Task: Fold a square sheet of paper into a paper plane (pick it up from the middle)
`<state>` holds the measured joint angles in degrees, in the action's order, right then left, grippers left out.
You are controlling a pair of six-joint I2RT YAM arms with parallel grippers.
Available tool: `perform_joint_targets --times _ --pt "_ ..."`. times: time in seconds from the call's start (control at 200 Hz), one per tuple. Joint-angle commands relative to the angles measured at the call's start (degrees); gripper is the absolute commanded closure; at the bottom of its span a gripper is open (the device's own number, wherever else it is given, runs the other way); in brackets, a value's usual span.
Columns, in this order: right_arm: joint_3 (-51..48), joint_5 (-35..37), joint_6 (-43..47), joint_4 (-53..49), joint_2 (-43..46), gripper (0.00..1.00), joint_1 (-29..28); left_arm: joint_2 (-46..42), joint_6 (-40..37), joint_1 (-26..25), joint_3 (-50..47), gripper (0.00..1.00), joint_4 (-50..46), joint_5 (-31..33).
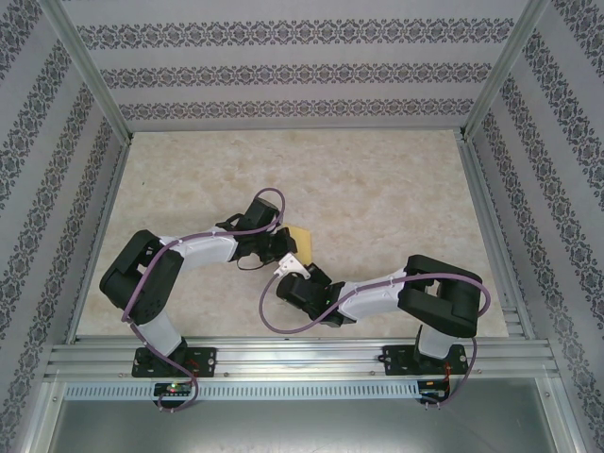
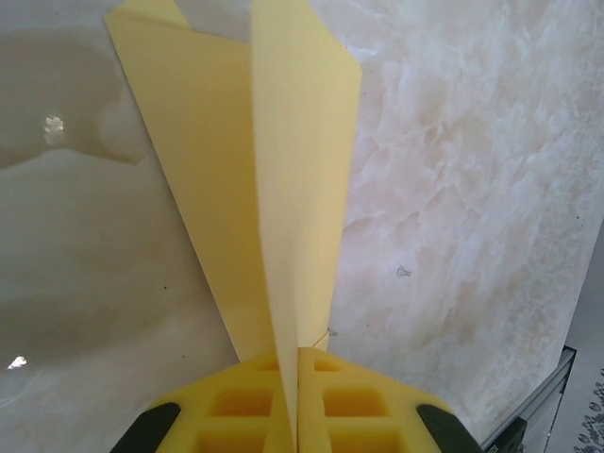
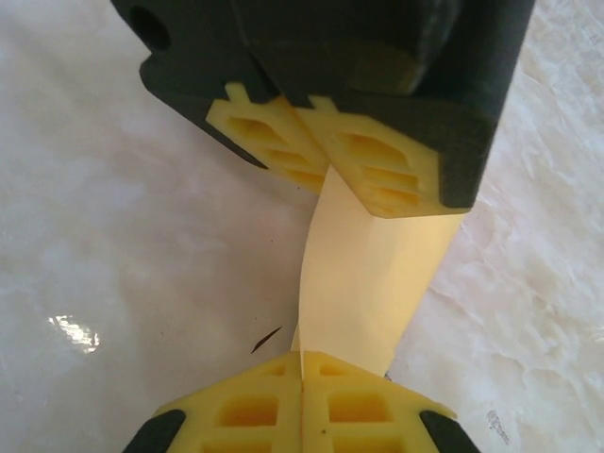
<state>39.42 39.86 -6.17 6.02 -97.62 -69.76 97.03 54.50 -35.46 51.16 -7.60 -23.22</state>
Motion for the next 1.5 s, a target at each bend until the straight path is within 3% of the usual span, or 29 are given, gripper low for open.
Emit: perform_joint_targets --times 0.0,0.105,0.225,0.28,0.355,0.435,0.575,0.764,1.104,1.499 --pt "0.9 2.3 -0.4 1.1 -0.6 1.0 -0.4 -1.3 -1.2 -0.9 1.6 0.91 -2.7 0.8" --pt "0.4 1.9 -0.7 2.3 -0.6 1.0 -0.3 -2.1 -1.4 -0.8 2.0 0.87 -4.3 2.0" --pt "-0.8 -1.3 -1.4 4.9 0.3 1.0 0.3 -4.3 -1.8 -0.8 2.6 0.75 -7.3 5.2" --pt "-1.9 -4.0 -2.3 7.0 1.4 1.0 0.9 -5.8 -2.0 -0.7 3.0 0.66 -9.7 7.5" --pt "-3.5 -7.8 -4.0 9.7 2.9 1.0 2.3 -7.9 -2.4 -0.3 3.4 0.63 -12.9 10.9" --pt "-5.3 -12.7 -5.9 12.7 4.4 1.0 4.1 -10.7 -1.9 0.2 2.8 0.51 -15.3 14.8" --pt "-8.2 -19.4 -9.4 17.7 5.7 1.0 6.7 -16.0 -0.6 0.8 0.4 0.42 -16.6 19.6" --pt "-10.5 -28.8 -14.1 22.4 5.3 1.0 10.6 -18.6 -0.8 1.0 -0.7 0.41 -17.1 20.9" --pt "-14.6 -42.7 -24.6 31.8 4.6 1.0 18.2 -16.9 -1.5 1.0 -1.4 0.42 -13.8 16.8" --pt "-17.2 -50.7 -36.0 41.4 -0.4 1.0 24.3 -14.4 -1.5 1.0 -2.4 0.43 -10.0 12.8"
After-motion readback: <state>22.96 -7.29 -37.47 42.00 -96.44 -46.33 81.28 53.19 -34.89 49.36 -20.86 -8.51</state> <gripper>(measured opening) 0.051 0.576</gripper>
